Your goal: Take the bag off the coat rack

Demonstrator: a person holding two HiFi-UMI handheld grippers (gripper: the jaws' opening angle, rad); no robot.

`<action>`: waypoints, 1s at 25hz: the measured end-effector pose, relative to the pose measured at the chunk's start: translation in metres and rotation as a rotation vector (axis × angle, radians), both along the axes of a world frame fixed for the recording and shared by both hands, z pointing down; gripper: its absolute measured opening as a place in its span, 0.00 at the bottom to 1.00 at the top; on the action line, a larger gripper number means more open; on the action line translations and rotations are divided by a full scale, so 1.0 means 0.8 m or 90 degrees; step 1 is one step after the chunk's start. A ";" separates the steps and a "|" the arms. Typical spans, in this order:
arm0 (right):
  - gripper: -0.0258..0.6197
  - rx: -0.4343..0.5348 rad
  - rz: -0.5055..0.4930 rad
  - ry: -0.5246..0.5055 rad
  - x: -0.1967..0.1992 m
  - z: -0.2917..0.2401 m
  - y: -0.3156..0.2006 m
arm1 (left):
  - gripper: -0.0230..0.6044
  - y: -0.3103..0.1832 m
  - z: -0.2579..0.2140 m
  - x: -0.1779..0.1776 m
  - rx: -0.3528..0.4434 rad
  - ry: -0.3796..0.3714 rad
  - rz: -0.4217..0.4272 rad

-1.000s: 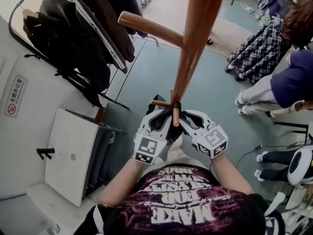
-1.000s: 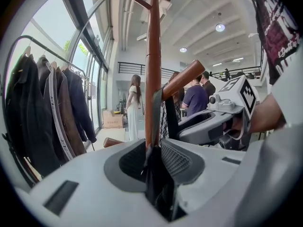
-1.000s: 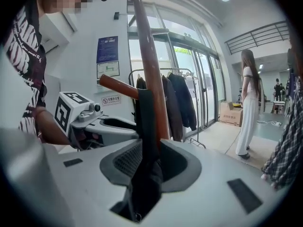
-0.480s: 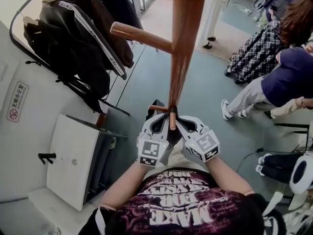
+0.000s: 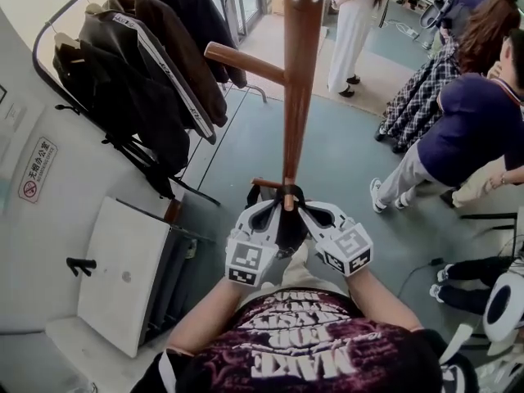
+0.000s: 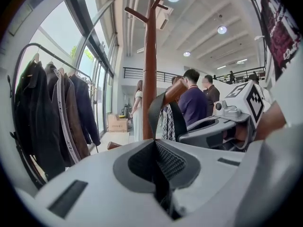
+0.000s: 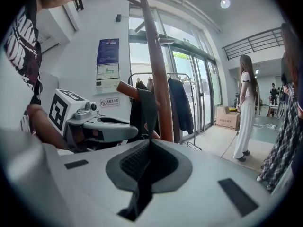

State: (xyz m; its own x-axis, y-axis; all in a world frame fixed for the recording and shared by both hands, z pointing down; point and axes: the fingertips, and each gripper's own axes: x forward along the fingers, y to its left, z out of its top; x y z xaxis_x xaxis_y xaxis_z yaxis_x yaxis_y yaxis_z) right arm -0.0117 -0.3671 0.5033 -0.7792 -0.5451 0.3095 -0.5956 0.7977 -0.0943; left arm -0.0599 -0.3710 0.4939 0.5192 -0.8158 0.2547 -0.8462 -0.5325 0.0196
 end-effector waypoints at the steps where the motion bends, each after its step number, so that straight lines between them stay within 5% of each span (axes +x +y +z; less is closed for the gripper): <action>1: 0.05 0.004 0.000 -0.003 0.000 -0.007 0.002 | 0.05 0.003 -0.007 -0.001 0.003 0.002 0.001; 25: 0.05 0.099 0.015 -0.063 0.000 -0.137 0.085 | 0.05 0.085 -0.141 -0.010 0.065 0.031 0.032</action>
